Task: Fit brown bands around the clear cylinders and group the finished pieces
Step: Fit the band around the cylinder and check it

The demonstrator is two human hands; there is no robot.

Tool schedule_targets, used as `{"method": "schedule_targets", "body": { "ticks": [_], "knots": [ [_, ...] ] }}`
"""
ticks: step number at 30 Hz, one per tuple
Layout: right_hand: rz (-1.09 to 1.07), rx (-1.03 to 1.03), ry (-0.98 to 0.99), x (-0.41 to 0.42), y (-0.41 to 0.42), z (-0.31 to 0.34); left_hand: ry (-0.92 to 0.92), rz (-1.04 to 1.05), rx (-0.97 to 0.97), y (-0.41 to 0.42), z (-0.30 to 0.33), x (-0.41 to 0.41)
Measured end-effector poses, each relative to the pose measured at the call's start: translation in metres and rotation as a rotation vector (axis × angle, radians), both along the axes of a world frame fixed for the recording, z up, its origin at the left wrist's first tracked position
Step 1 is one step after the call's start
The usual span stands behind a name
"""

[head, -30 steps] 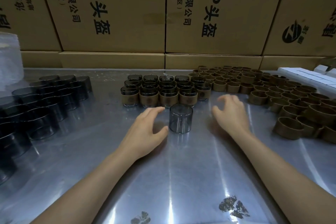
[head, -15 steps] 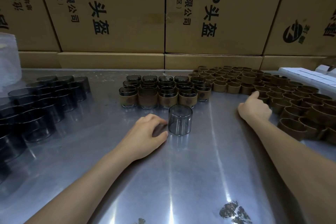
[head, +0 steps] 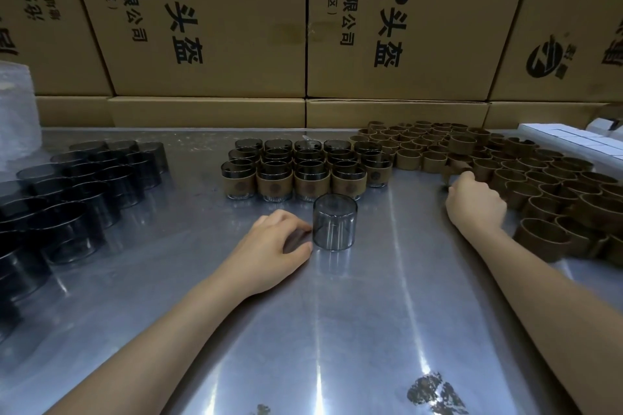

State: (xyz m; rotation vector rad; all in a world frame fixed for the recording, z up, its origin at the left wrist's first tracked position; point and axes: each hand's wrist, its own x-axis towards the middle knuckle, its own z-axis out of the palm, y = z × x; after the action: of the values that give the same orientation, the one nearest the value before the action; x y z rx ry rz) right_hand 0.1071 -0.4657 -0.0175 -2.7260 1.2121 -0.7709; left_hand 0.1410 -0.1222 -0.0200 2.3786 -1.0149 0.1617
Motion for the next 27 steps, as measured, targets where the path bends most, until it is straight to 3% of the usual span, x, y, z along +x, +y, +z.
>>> {"method": "schedule_targets", "body": {
  "ticks": [4, 8, 24, 27],
  "knots": [
    [0.127, -0.065, -0.061, -0.0062, 0.0061, 0.0018, 0.006, 0.001, 0.002, -0.0004, 0.0003, -0.0009],
    [0.270, -0.085, 0.001, -0.0052, 0.0070, 0.0027, 0.005, -0.001, -0.001, -0.0005, 0.0003, -0.0012],
    [0.154, 0.104, 0.286, 0.0030, 0.0033, 0.0078, -0.011, -0.005, 0.008, -0.0001, -0.0003, -0.0012],
    [0.157, 0.079, 0.245, 0.0009, 0.0073, 0.0090, -0.005, -0.002, 0.013, -0.0004, 0.0002, -0.0016]
  ]
}}
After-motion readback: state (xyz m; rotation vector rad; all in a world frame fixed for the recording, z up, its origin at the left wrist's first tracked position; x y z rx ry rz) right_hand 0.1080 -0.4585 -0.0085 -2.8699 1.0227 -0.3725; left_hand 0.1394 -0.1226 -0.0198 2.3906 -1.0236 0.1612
